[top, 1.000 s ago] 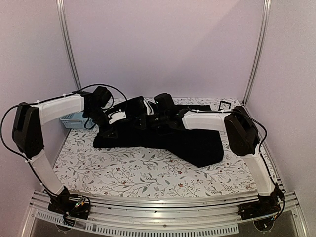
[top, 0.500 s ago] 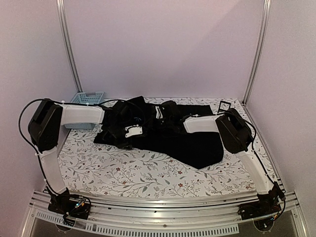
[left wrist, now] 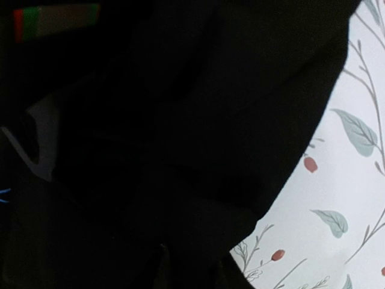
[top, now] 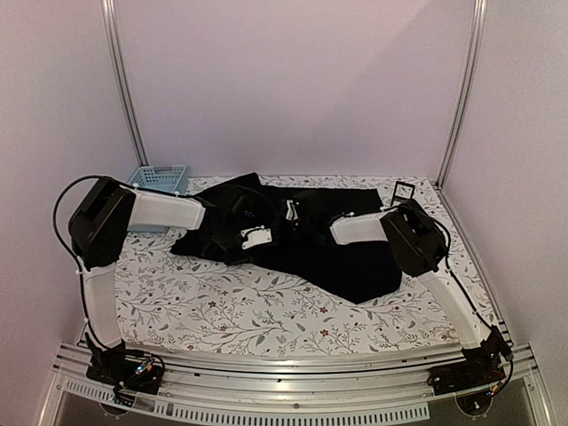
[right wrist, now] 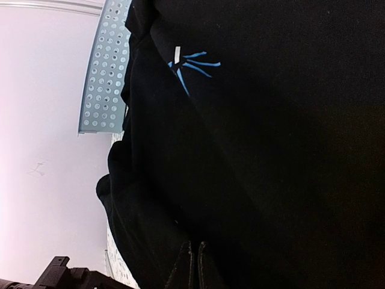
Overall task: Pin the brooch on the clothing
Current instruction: Smooth out the clothing with brooches at the center of the board.
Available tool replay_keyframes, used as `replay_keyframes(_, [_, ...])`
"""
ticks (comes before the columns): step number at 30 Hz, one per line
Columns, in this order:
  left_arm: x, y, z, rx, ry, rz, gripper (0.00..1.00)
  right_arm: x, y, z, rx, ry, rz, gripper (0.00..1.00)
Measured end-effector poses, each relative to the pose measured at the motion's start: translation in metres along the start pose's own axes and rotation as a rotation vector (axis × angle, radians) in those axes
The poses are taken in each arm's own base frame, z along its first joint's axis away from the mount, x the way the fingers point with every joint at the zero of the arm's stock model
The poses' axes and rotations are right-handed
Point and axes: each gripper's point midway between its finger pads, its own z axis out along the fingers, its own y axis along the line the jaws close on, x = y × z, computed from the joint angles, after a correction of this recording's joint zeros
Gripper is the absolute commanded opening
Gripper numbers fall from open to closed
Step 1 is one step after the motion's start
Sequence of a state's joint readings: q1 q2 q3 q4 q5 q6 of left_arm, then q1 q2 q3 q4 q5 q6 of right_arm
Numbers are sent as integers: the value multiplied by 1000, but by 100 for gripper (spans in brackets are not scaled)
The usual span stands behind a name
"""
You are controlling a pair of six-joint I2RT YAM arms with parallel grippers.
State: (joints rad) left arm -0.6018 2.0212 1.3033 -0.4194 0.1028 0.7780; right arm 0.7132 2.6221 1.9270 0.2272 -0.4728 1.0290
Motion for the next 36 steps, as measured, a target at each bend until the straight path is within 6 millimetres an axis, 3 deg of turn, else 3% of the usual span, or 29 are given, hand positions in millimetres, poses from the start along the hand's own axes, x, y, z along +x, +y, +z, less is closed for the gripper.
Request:
replay_keyframes(6, [-6, 2, -5, 3, 1, -24, 0, 0, -4, 0, 9, -8, -10, 0])
replay_keyframes(16, [-18, -3, -45, 89, -28, -36, 0, 7, -5, -5, 42, 12, -75, 0])
replay_keyframes(20, [-12, -10, -62, 145, -25, -31, 0, 14, 7, -11, 32, 33, -118, 5])
replay_keyframes(24, [0, -26, -79, 223, -1, -18, 7, 17, 29, -16, -2, 48, -185, 20])
replay_keyframes(28, [13, -49, -90, 306, 26, -9, 16, 18, 34, -27, 13, 55, -231, 34])
replay_keyframes(34, [36, -76, -82, 372, 95, -26, 37, 28, 30, -55, 123, 83, -274, 38])
replay_keyframes(36, [37, -79, -81, 373, 107, -32, 37, 31, 26, -73, 186, 79, -286, 39])
